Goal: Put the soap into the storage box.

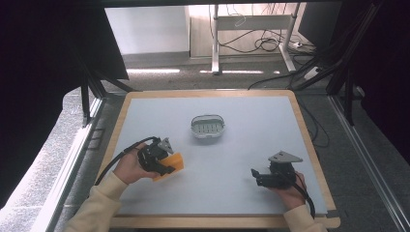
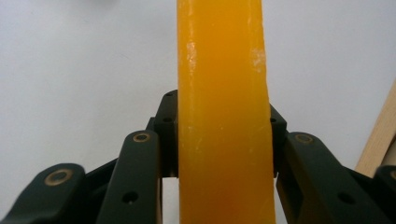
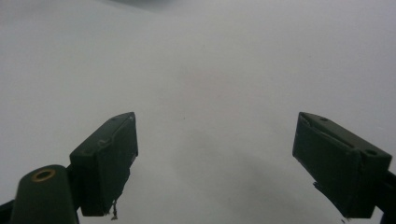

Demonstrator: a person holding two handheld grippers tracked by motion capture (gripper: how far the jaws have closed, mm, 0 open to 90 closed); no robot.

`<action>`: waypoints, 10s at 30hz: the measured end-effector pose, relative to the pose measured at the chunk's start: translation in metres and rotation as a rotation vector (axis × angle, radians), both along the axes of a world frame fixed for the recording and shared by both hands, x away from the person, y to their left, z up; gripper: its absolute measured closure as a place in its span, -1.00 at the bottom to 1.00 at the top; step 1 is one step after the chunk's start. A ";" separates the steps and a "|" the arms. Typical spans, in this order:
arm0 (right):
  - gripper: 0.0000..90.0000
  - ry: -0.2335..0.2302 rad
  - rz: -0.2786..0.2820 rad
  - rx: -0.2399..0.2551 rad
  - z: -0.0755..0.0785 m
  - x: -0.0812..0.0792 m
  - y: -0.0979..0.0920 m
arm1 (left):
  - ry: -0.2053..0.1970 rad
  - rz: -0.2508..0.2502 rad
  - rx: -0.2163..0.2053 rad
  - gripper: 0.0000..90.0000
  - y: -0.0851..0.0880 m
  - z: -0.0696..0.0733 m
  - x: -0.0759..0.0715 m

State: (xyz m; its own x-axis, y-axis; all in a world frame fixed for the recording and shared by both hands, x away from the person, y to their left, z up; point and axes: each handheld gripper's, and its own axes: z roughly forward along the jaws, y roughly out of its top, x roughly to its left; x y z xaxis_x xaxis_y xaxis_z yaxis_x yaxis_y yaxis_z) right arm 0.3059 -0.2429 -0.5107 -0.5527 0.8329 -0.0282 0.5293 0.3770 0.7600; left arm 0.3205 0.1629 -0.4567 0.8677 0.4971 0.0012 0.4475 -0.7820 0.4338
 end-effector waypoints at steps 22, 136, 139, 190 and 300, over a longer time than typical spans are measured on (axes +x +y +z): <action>-0.67 -0.001 -0.003 -0.006 0.000 0.000 0.000 | 0.007 0.008 -0.002 0.38 0.001 0.001 0.019; -0.67 0.018 -0.012 -0.023 -0.004 0.003 -0.002 | -0.055 0.004 -0.071 0.38 -0.037 0.038 0.100; -0.67 0.016 -0.012 -0.024 -0.004 0.003 -0.002 | -0.060 -0.001 -0.067 0.38 -0.041 0.039 0.103; -0.67 0.022 -0.016 -0.021 -0.004 0.003 -0.004 | -0.113 -0.078 -0.084 0.38 -0.080 0.042 0.152; -0.67 0.035 -0.011 -0.045 -0.006 0.003 -0.001 | -0.140 0.184 -0.271 -0.34 0.033 -0.011 -0.024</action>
State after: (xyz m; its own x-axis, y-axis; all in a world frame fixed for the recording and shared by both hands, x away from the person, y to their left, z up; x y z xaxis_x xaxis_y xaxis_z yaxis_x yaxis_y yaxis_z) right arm 0.3093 -0.2441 -0.5163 -0.5451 0.8370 -0.0472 0.5591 0.4049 0.7235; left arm 0.2969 0.1957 -0.4682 0.7642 0.6437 -0.0398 0.4921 -0.5422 0.6811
